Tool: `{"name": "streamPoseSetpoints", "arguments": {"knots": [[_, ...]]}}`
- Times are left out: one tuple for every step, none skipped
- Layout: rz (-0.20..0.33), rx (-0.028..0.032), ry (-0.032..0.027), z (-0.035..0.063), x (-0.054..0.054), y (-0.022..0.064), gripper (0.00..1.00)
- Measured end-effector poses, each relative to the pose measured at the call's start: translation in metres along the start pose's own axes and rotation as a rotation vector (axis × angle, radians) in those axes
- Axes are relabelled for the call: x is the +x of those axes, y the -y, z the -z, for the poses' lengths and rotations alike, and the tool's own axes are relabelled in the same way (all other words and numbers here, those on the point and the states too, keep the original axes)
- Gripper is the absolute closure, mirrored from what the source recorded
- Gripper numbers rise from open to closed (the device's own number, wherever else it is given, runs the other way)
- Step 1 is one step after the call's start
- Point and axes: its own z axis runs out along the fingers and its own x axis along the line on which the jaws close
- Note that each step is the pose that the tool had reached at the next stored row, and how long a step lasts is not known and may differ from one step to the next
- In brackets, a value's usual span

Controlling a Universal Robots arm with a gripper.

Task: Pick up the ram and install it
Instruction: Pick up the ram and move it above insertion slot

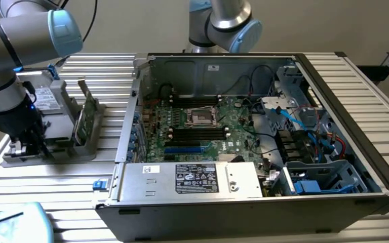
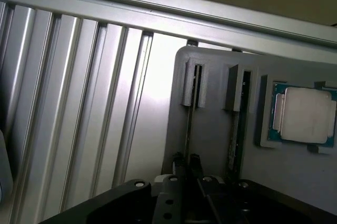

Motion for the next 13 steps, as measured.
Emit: {"name": "streamPoseSetpoints", "arguments": {"knots": [[0.0,0.0,0.0,0.0,0.0,0.0,0.85],[0.0,0.0,0.0,0.0,0.0,0.0,0.85],[0.0,0.0001,0.0,0.0,0.0,0.0,0.85],[0.0,0.0,0.0,0.0,0.0,0.0,0.85],[0.0,0.0,0.0,0.0,0.0,0.0,0.85],[0.0,0.0,0.0,0.0,0.0,0.0,0.85],[0.0,0.0,0.0,0.0,0.0,0.0,0.85],[0.0,0.0,0.0,0.0,0.0,0.0,0.85],[0.0,0.0,0.0,0.0,0.0,0.0,0.85],[0.0,0.0,0.0,0.0,0.0,0.0,0.85],[0.0,0.0,0.0,0.0,0.0,0.0,0.85],[0.0,0.0,0.0,0.0,0.0,0.0,0.85],[0.0,0.0,0.0,0.0,0.0,0.0,0.85]]}}
